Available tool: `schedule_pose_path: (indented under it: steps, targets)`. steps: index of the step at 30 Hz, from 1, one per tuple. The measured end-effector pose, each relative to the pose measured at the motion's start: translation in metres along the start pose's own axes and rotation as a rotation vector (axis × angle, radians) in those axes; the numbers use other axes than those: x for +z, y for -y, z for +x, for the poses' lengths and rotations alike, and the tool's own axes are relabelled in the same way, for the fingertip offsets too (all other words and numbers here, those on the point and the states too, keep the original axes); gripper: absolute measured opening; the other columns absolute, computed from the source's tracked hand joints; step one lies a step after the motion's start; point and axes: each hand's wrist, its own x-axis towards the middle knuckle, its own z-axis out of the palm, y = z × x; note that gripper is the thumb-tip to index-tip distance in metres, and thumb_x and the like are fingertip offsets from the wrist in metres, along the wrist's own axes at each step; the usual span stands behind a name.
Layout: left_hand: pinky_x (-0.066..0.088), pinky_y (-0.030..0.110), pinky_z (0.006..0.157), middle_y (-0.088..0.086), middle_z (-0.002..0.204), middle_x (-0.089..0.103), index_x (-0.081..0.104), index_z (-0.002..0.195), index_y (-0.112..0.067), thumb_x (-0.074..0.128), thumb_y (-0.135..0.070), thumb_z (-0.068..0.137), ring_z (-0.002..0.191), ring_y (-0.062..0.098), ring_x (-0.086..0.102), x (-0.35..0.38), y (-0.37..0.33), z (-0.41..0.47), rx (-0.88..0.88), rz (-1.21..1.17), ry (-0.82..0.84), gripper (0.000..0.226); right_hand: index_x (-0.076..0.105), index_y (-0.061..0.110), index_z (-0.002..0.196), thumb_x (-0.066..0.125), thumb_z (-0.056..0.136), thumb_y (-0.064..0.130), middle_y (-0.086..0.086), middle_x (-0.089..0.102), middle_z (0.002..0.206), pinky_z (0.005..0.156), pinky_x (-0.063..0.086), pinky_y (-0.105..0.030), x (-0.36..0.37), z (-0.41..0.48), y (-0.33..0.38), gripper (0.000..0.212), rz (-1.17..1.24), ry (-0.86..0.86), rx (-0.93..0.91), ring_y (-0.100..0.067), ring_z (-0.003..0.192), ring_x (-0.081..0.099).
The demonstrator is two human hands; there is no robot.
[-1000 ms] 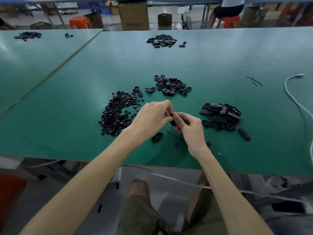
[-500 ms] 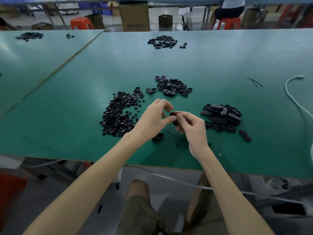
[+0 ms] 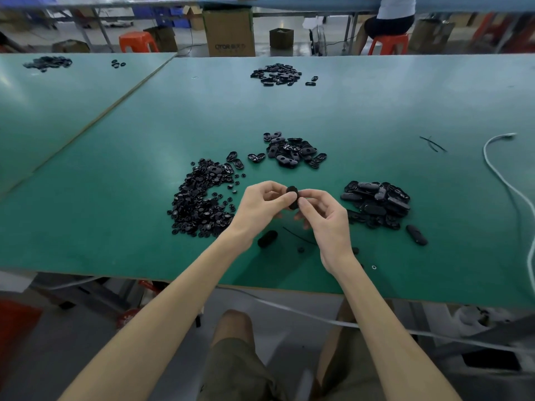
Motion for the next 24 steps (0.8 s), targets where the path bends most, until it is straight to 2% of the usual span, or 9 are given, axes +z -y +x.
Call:
schedule_pose_path:
  steps: [3,5,10,16,24]
  targets:
    - [0.062,0.031,0.073,0.011,0.095,0.080,0.063,0.101,0.000,0.067,-0.011,0.099,0.086,0.024,0.078,-0.004,-0.002,0.003,-0.013,-0.051,0.006,0.012,0.075,0.018,0.102,0.069,0.100,0.011,0.005,0.077,0.087,0.060,0.050,-0.021,-0.001,0.001,-0.002,0.009,-0.024,-0.036,-0.015,-0.008,0.071,0.065]
    - [0.063,0.032,0.071,0.013,0.093,0.079,0.061,0.101,0.001,0.065,-0.008,0.100,0.080,0.027,0.078,-0.007,-0.002,0.003,-0.021,-0.087,0.041,0.010,0.075,0.016,0.104,0.069,0.100,0.014,0.006,0.074,0.083,0.060,0.050,-0.022,-0.002,0.001,-0.003,0.008,-0.020,-0.055,-0.008,-0.008,0.070,0.063]
    - [0.056,0.023,0.061,0.003,0.078,0.074,0.071,0.092,-0.007,0.073,-0.010,0.094,0.065,0.012,0.068,-0.007,0.003,0.002,0.004,0.029,0.134,0.004,0.076,0.011,0.102,0.068,0.101,0.013,0.006,0.073,0.077,0.058,0.048,-0.020,-0.002,0.002,-0.003,0.008,-0.042,-0.039,-0.010,-0.007,0.067,0.062]
    - [0.057,0.022,0.067,0.001,0.082,0.076,0.075,0.098,-0.005,0.071,-0.008,0.095,0.072,0.012,0.071,-0.011,0.007,0.001,-0.015,0.018,0.166,0.005,0.074,0.008,0.095,0.069,0.100,0.013,0.004,0.073,0.073,0.055,0.046,-0.021,0.000,0.003,-0.004,0.009,-0.038,-0.055,0.010,-0.008,0.061,0.062]
    - [0.057,0.023,0.068,0.006,0.074,0.074,0.076,0.097,-0.001,0.071,-0.008,0.096,0.064,0.013,0.066,-0.010,0.006,0.001,-0.007,0.057,0.125,0.009,0.074,0.007,0.095,0.067,0.101,0.014,0.005,0.073,0.071,0.054,0.046,-0.020,0.001,0.003,-0.003,0.011,-0.024,-0.052,0.032,-0.007,0.059,0.061]
